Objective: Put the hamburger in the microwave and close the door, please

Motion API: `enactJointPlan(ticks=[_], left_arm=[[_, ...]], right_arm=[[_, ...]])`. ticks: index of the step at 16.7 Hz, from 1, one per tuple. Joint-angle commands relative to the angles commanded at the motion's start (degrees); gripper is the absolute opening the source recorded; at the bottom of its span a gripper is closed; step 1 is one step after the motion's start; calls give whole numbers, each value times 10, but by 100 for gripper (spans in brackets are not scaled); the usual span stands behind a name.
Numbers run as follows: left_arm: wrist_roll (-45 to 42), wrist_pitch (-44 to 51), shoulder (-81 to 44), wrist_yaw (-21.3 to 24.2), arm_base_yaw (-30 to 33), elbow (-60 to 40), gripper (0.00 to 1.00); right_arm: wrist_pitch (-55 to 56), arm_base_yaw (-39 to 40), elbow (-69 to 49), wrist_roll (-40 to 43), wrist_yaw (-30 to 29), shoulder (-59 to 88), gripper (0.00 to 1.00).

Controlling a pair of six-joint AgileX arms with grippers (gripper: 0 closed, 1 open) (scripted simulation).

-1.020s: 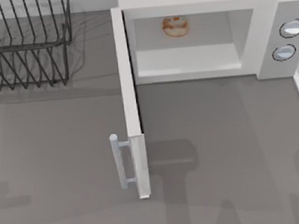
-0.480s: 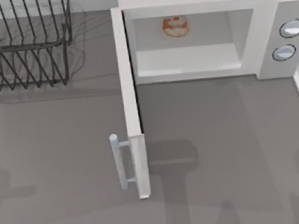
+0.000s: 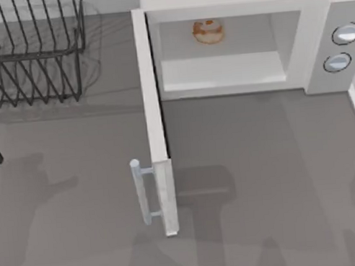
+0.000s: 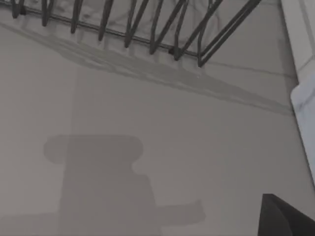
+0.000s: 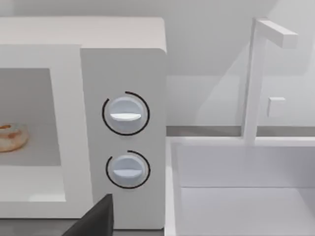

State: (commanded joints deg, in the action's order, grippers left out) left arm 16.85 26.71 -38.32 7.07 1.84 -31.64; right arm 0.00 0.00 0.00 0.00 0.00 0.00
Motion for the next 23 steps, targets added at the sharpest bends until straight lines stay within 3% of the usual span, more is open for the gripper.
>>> enactJointPlan(ticks=[5, 9, 17, 23], left_arm=[[70, 50, -177, -211, 246, -98, 0], [97, 62, -248, -305, 342, -138, 0], [101, 53, -257, -314, 351, -134, 0], [99, -98, -307, -314, 352, -38, 0]], right_arm=[[0, 0, 0, 0, 0, 0, 100], [0, 0, 0, 0, 0, 0, 100], [0, 0, 0, 0, 0, 0, 100], [0, 0, 0, 0, 0, 0, 100]])
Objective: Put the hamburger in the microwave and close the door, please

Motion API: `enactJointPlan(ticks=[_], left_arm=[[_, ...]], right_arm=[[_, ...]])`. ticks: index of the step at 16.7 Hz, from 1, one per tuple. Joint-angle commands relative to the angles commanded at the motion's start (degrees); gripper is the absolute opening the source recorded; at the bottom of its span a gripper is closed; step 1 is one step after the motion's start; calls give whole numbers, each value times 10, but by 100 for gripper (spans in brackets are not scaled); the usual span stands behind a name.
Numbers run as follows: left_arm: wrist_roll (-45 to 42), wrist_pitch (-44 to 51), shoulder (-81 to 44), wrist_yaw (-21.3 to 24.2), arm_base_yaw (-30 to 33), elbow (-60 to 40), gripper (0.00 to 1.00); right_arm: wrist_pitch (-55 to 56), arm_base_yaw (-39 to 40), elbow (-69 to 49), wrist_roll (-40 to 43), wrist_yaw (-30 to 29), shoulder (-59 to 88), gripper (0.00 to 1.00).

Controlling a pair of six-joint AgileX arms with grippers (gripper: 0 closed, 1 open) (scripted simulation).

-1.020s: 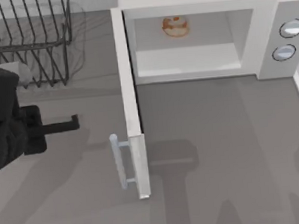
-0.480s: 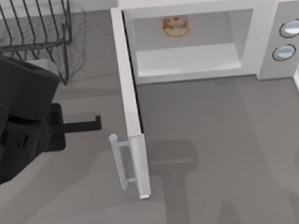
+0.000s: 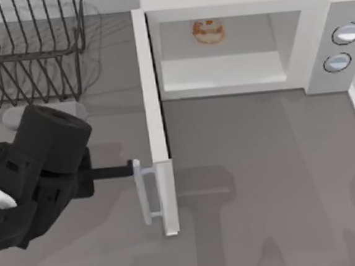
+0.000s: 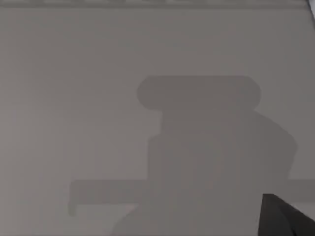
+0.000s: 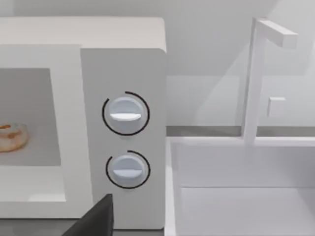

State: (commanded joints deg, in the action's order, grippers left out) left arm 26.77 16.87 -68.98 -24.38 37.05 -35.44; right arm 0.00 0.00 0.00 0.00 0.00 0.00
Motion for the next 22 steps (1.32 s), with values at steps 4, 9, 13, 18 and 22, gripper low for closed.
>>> enactJointPlan(ticks=[4, 9, 13, 18, 22], left_arm=[[-2, -101, -30, 1, -2, 70, 0], [-3, -115, -34, 1, -2, 83, 0], [34, -100, -76, -22, 40, 45, 0], [134, -65, -191, -84, 148, -58, 0], [158, -55, -216, -100, 172, -81, 0]], right_arm=[[0, 0, 0, 0, 0, 0, 100], [0, 0, 0, 0, 0, 0, 100], [0, 0, 0, 0, 0, 0, 100], [0, 0, 0, 0, 0, 0, 100], [0, 0, 0, 0, 0, 0, 100]])
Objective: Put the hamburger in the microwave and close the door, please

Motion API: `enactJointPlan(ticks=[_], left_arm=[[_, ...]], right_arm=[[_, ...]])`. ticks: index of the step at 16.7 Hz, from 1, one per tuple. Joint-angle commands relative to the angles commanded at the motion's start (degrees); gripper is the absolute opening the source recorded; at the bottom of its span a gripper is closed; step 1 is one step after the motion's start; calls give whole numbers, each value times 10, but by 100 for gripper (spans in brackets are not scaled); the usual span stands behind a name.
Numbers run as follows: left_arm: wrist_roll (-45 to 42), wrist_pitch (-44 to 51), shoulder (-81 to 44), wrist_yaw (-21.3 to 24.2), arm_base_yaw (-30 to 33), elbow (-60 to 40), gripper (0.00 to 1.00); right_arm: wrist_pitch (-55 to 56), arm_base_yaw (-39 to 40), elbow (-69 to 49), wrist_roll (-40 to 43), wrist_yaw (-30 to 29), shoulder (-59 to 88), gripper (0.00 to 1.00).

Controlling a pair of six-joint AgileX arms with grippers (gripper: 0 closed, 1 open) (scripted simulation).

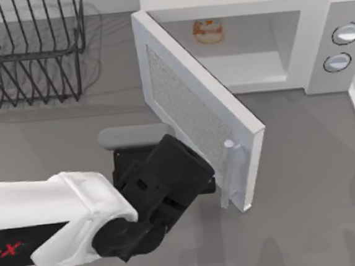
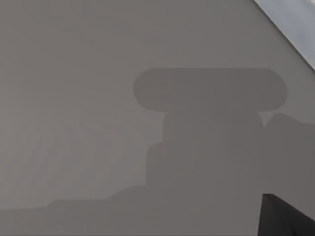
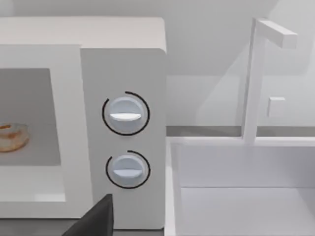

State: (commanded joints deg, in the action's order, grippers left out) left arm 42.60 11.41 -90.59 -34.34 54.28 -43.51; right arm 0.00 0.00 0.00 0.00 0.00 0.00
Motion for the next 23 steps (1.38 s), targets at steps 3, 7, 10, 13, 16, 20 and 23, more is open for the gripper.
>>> enactJointPlan(ticks=[3, 7, 10, 13, 16, 20, 23], left_arm=[[0, 0, 1, 2, -1, 0, 0], [34, 35, -62, -12, 37, -67, 0], [74, 73, -126, -32, 72, -163, 0], [102, 102, -171, -43, 95, -216, 0], [106, 107, -177, -44, 97, -222, 0], [108, 109, -180, -43, 96, -230, 0], [120, 135, -216, -48, 111, -282, 0]], right_arm=[[0, 0, 0, 0, 0, 0, 100], [0, 0, 0, 0, 0, 0, 100], [0, 0, 0, 0, 0, 0, 100], [0, 0, 0, 0, 0, 0, 100], [0, 0, 0, 0, 0, 0, 100], [0, 0, 0, 0, 0, 0, 100], [0, 0, 0, 0, 0, 0, 100]])
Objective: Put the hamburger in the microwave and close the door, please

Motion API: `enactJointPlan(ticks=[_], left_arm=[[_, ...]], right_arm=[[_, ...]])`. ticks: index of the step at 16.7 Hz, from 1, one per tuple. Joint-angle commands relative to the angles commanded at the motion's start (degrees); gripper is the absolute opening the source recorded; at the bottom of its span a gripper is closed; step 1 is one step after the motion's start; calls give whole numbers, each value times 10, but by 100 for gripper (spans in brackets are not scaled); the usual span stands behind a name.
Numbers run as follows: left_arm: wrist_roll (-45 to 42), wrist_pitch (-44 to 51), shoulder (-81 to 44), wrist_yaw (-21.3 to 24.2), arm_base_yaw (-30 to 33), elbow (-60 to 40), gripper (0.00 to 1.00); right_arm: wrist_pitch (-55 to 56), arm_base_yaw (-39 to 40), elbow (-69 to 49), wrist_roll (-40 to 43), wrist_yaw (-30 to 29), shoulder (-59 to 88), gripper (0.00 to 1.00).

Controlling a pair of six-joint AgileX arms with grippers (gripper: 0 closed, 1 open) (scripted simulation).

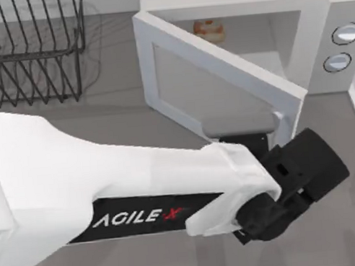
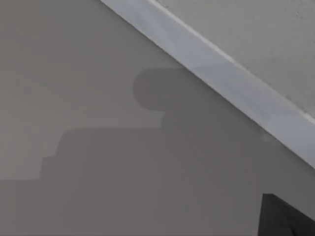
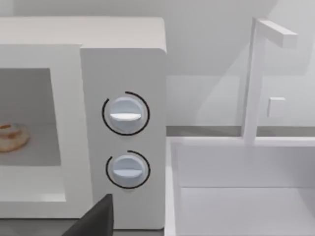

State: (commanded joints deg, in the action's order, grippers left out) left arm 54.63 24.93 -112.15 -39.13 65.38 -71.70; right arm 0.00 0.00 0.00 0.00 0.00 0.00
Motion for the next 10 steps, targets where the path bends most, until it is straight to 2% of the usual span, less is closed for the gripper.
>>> enactJointPlan(ticks=[7, 10], left_arm=[[45, 94, -117, -13, 37, -182, 0], [56, 118, -146, -16, 44, -230, 0]], right_arm=[[0, 0, 0, 0, 0, 0, 100], [0, 0, 0, 0, 0, 0, 100]])
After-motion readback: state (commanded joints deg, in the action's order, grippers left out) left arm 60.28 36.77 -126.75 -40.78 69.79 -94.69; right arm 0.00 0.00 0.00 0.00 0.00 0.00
